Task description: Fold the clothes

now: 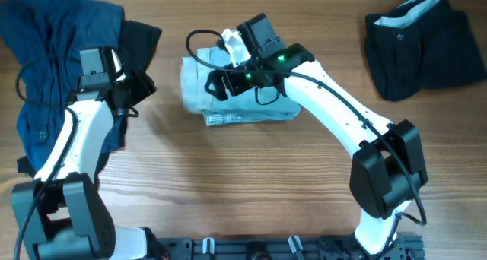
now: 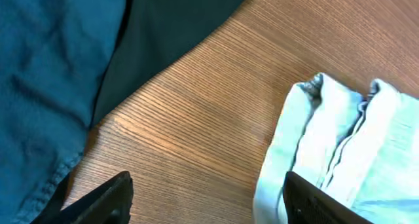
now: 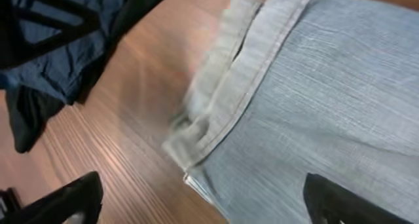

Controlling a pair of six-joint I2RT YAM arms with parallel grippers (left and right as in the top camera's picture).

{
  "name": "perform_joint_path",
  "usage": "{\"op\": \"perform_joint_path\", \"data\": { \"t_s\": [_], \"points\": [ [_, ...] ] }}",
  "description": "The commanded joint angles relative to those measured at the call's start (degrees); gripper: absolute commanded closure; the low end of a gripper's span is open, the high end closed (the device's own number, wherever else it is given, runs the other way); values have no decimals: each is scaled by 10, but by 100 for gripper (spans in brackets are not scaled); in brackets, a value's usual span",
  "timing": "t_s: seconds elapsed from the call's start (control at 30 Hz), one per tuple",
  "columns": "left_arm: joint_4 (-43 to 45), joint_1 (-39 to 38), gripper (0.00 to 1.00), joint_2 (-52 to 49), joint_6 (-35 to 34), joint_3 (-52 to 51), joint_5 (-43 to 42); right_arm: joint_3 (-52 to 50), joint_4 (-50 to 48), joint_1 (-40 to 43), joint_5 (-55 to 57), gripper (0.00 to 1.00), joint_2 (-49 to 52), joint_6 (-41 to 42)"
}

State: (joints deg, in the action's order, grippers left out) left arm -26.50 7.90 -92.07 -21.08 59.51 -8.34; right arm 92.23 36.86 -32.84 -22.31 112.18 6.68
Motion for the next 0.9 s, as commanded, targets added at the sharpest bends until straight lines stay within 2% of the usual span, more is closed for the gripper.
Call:
{"op": "perform_joint_path", "data": {
  "t_s": [0.0,0.1,0.23,0.33,0.5,0.63,0.73,0.83,0.87],
  "points": [
    [3,-2,27,12,14,-2,-22,0,0,-3,-32,0,-6,-34],
    [3,-19,28,12,14,-2,-43,0,18,21,10,1,-23,-18],
    [6,-76,27,11,59,-2,-37,-1,147,110,72,0,-35,161],
    [13,-88,27,11,59,-2,-39,-34,194,167,71,0,-33,174],
    [12,-107,27,8,74,-2,-38,-108,184,184,67,1,-33,237],
    [14,-107,27,8,74,-2,-38,-130,171,182,43,3,-33,239],
    [14,-107,27,8,74,-2,-38,-176,113,179,12,5,-33,265],
    [14,-107,27,8,74,-2,-38,-240,55,178,-24,27,-33,265],
    [14,-107,27,8,74,-2,-38,-254,37,178,-23,39,-33,265]
  ]
}}
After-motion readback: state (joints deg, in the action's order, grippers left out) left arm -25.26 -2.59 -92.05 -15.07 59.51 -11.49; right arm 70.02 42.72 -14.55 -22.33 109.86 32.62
